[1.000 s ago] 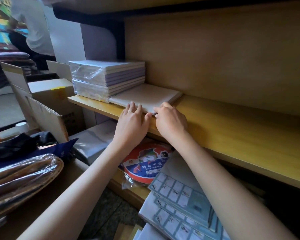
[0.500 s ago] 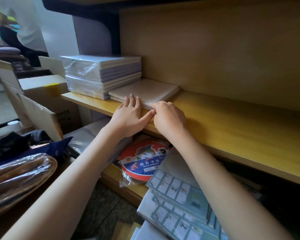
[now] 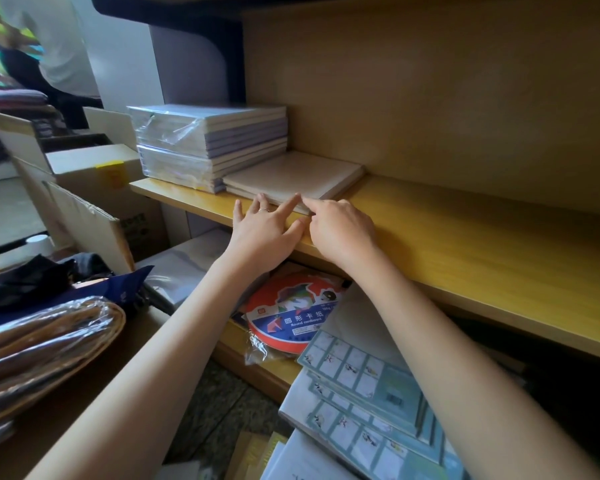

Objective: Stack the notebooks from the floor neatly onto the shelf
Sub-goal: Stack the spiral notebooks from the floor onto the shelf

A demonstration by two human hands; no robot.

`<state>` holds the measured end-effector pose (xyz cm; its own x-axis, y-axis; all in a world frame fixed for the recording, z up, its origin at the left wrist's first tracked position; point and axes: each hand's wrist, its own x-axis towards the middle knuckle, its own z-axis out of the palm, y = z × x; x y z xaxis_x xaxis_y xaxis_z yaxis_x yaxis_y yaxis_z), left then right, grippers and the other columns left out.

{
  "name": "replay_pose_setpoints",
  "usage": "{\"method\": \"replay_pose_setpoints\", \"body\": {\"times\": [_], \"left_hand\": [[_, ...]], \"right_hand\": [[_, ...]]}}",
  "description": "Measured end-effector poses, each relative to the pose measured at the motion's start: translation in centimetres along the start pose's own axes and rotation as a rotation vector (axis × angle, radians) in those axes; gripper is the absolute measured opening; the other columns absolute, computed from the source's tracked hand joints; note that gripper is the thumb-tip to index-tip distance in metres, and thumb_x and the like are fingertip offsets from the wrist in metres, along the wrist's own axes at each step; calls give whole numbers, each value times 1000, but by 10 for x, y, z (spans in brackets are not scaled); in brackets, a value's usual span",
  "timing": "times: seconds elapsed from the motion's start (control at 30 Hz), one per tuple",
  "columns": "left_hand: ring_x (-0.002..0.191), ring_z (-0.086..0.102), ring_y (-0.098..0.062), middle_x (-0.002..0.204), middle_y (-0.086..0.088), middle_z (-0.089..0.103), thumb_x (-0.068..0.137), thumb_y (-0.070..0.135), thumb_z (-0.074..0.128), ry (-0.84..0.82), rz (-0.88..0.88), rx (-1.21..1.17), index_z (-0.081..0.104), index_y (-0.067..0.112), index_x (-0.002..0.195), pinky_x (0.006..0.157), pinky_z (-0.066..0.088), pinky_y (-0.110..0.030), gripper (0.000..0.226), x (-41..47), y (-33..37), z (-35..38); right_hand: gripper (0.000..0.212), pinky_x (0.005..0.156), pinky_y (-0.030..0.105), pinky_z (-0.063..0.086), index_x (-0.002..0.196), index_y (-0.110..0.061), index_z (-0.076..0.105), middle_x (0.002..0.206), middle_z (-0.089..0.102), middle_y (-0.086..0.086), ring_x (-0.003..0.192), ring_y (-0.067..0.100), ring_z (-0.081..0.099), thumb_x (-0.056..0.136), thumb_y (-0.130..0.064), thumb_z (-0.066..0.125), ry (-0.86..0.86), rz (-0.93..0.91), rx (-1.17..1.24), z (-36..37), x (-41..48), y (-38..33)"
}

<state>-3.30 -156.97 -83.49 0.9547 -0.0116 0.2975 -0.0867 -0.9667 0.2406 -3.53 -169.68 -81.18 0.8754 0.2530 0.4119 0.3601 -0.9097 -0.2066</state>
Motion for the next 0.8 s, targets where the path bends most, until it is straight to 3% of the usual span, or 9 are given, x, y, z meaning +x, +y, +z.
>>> {"method": "replay_pose_setpoints", "body": {"times": [0.13,0.23,0.37,0.47,0.63,0.7,0.8], "left_hand": [[145,12,-26,151,-19,29,93,50,28,19,-23,-24,29,40,139,107,-14,-61,47,6,1,0],[144,17,-25,144,-16,40,93,46,30,23,-35,-38,34,37,133,103,-15,-66,42,10,2,-1],[142,19,-23,146,-13,38,95,37,26,86,10,-26,35,33,134,102,-11,-71,40,8,-1,5],[141,22,-25,147,-14,34,95,35,24,82,9,-5,33,35,133,102,-8,-72,40,9,-1,4],[143,18,-26,152,-17,25,96,39,23,36,24,9,27,38,139,106,-7,-68,43,8,-4,4],[144,11,-27,152,-15,26,96,46,21,70,8,-8,22,32,144,109,-10,-63,50,1,-4,5],[146,-3,-22,155,-14,20,91,56,18,129,72,-69,21,21,146,113,-13,-50,66,-39,-6,6]], "right_hand": [[42,79,30,46,142,-23,41,129,59,6,114,23,56,101,-17,32,87,10,-62,1,-5,-6],[39,70,28,38,135,-19,47,122,62,7,108,23,60,101,-16,31,111,12,-104,4,-4,-9],[33,65,28,34,124,-16,53,114,65,8,100,24,62,99,-18,31,172,9,-148,9,-1,-10],[34,65,29,35,127,-17,51,114,65,8,100,24,62,100,-18,30,191,3,-150,12,-1,-7],[32,65,26,36,124,-16,53,118,63,6,100,22,62,99,-17,35,208,-12,-85,11,-1,-8],[26,62,24,34,114,-16,60,116,62,2,97,20,61,94,-14,43,283,-130,-5,6,-9,-8],[18,57,22,39,89,-14,66,93,64,0,85,18,60,82,-7,51,468,-373,136,-2,-43,-8]]}}
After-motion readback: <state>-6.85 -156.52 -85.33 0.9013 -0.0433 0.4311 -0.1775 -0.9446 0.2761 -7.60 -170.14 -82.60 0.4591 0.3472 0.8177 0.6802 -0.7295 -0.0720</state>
